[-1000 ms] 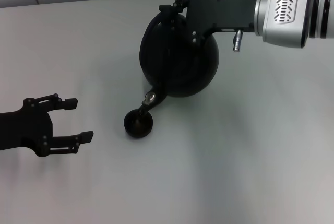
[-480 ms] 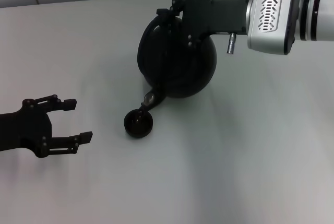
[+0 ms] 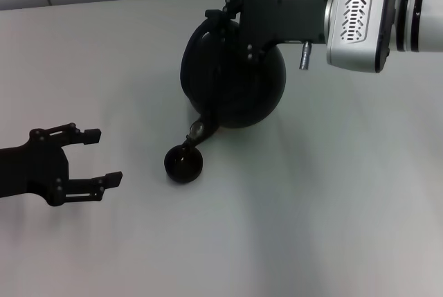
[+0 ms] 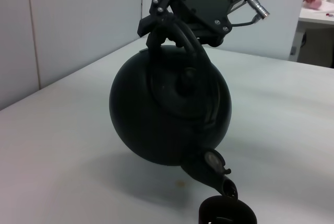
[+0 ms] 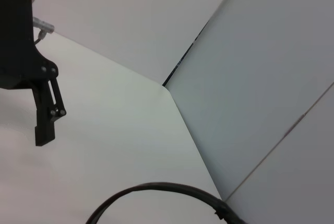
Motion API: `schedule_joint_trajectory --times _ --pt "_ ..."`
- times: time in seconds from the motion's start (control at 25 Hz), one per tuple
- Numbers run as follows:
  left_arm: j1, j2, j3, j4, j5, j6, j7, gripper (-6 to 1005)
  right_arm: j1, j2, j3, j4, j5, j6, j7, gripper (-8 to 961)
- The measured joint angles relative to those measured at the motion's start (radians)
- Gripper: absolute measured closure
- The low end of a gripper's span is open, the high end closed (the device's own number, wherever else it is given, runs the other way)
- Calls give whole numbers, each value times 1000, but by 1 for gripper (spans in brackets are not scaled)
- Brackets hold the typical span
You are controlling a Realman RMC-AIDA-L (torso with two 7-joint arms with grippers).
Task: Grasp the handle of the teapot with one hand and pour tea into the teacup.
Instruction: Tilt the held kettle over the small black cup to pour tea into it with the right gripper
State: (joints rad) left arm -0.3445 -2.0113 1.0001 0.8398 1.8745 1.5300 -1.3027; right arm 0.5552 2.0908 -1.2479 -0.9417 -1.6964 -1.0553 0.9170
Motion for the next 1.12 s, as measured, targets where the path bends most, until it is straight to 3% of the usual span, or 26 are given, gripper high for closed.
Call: schedule_joint_trajectory --times 0.68,1.12 --pt "-1 0 0 2 0 -12 2 135 2 0 -46 -4 3 29 -21 861" --pt "1 0 0 2 0 -14 4 136 -57 -2 -36 17 156 30 -22 862"
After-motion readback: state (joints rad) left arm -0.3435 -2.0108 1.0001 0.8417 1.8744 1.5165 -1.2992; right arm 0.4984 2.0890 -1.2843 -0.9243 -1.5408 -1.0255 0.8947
